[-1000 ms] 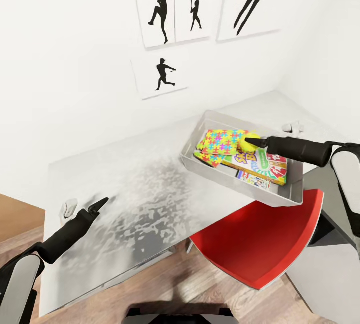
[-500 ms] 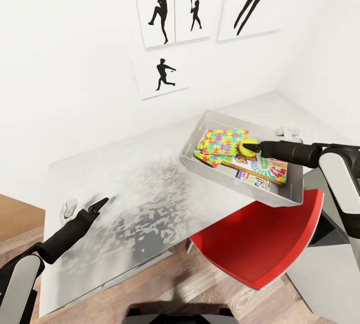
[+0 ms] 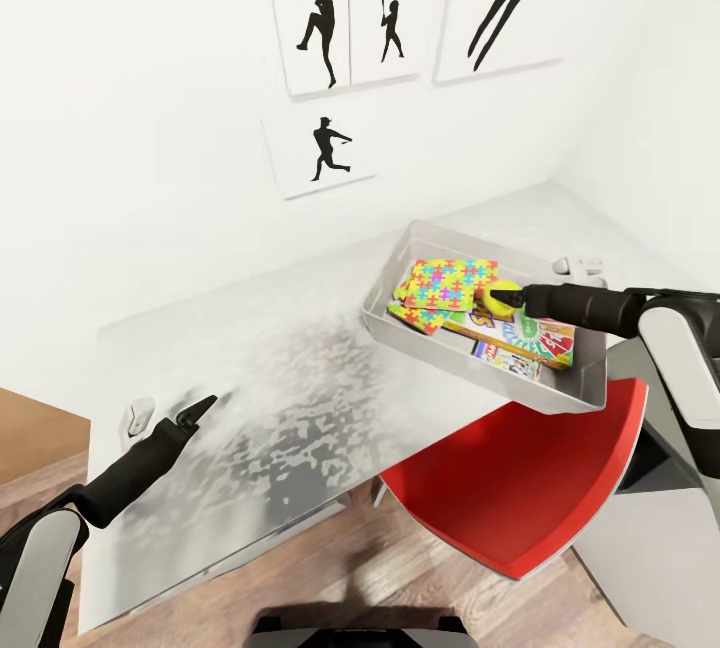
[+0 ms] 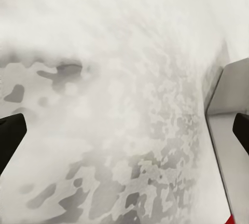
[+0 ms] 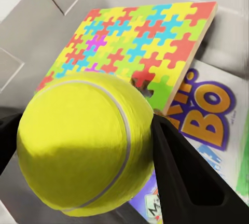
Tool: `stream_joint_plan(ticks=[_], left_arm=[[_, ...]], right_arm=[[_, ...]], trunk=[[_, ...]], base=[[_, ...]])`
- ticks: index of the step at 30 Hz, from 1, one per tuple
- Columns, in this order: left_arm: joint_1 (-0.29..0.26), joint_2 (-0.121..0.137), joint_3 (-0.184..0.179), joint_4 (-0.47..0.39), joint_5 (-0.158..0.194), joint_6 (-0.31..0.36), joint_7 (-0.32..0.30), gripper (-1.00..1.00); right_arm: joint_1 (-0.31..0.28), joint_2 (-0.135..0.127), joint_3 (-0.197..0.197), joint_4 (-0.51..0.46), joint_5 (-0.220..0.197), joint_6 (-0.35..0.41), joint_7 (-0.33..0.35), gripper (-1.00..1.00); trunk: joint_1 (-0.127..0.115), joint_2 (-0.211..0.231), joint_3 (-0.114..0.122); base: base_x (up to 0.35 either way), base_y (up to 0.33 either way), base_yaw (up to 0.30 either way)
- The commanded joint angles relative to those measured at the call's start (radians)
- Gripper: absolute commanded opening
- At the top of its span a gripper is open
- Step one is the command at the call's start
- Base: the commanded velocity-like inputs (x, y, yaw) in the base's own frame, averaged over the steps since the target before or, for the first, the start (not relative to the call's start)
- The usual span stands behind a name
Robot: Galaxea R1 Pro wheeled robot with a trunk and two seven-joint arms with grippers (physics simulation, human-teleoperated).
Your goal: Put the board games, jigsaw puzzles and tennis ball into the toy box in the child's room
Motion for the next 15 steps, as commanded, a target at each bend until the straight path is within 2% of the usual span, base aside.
stream_joint_plan(ticks=[1,2,7,13,15], left_arm=[[-0.001,0.000,0.002,0.000,0.000,0.006,-0.003,1.00],[-0.001,0.000,0.002,0.000,0.000,0.006,-0.003,1.00],[-0.001,0.000,0.002,0.000,-0.001,0.006,-0.003,1.00],[-0.001,0.000,0.003,0.001,-0.003,0.006,-0.003,1.00],[-0.001,0.000,0.003,0.001,-0.003,0.006,-0.003,1.00]], right_arm=[[-0.001,-0.006,0.001,-0.001,-0.003,0.003,-0.003,-1.00],[-0.001,-0.006,0.001,-0.001,-0.003,0.003,-0.003,-1.00],[0.000,-0.038,0.002,-0.001,-0.006,0.003,-0.003,-1.00],[0.001,-0.059,0.002,-0.001,-0.009,0.003,-0.003,-1.00],[0.001,-0.078,0.002,-0.002,-0.011,0.003,-0.003,-1.00]], trunk=[[0.001,-0.002,-0.001],[0.001,-0.002,-0.001],[0.001,-0.002,-0.001],[0.001,-0.002,-0.001],[0.001,-0.002,-0.001]], base=[[0.000,0.000,0.000],[0.000,0.000,0.000],[0.000,0.000,0.000],[0.000,0.000,0.000],[0.000,0.000,0.000]])
